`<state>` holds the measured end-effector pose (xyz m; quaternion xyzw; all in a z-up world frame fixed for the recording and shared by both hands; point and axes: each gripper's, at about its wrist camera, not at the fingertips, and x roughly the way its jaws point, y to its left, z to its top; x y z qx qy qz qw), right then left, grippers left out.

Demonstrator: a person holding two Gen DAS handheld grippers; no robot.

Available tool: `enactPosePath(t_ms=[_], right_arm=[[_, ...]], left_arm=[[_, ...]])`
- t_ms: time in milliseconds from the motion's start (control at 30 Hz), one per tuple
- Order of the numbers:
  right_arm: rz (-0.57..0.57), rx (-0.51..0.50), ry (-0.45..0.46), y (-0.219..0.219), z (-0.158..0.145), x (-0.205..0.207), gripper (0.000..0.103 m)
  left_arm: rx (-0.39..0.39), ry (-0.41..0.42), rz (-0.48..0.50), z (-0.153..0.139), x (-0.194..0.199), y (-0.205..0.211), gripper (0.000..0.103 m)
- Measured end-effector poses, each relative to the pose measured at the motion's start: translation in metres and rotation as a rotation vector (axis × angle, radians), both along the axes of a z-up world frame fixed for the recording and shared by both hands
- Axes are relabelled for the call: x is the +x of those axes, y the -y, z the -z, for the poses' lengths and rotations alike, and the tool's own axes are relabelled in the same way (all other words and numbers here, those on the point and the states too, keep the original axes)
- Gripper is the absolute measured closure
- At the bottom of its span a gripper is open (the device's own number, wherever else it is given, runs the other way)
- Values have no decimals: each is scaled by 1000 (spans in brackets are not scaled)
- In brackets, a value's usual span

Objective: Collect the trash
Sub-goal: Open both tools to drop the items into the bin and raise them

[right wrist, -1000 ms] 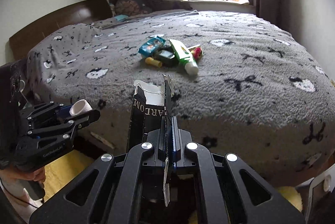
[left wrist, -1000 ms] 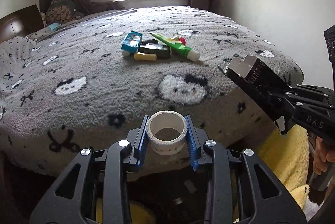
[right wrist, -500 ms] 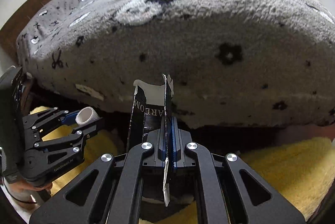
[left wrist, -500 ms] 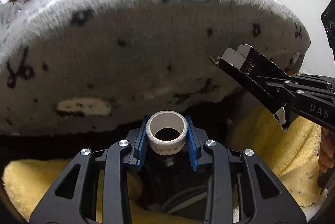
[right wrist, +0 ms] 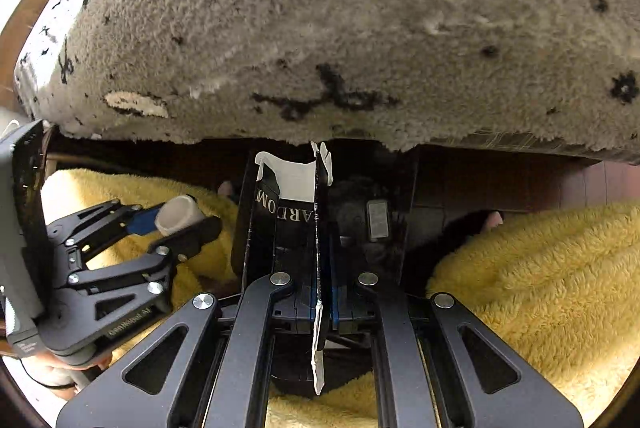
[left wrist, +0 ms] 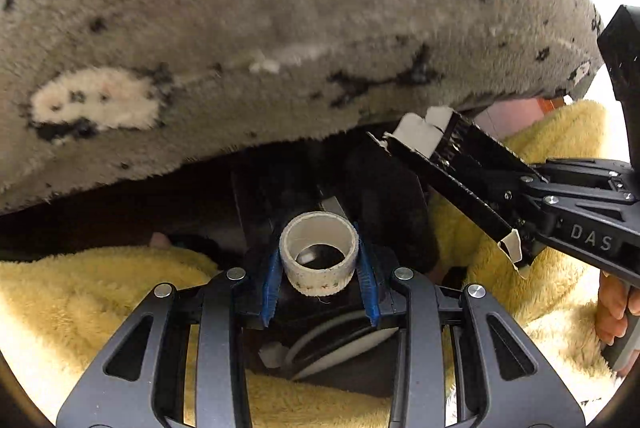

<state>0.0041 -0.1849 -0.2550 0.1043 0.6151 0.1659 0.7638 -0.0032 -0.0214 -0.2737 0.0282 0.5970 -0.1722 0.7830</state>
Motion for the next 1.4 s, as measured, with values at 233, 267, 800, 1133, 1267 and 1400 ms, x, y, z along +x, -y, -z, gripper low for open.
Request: enactPosePath(t_ms=[233,267,800,1133,1267,1400], right_arm=[[-3,17,-26,-3,9,8,94],[-3,21,-29,-3,10,9,94],[46,-46,99,6,-25,14,37],[113,-157,385,32,-105,33,29],[133,-162,464,40,-131,53,28],[133,-153,523,39,-150,81,28]], left_arm=[[-6,-32,14,4,3,0,59],[-5,-32,12,6,3,4,52],[5,38,-2,-21,9,3,32],[24,260,-32,-94,22,-11,26],[30,342,-58,-123,37,-18,23],[33,410,-76,-148,59,-22,23]])
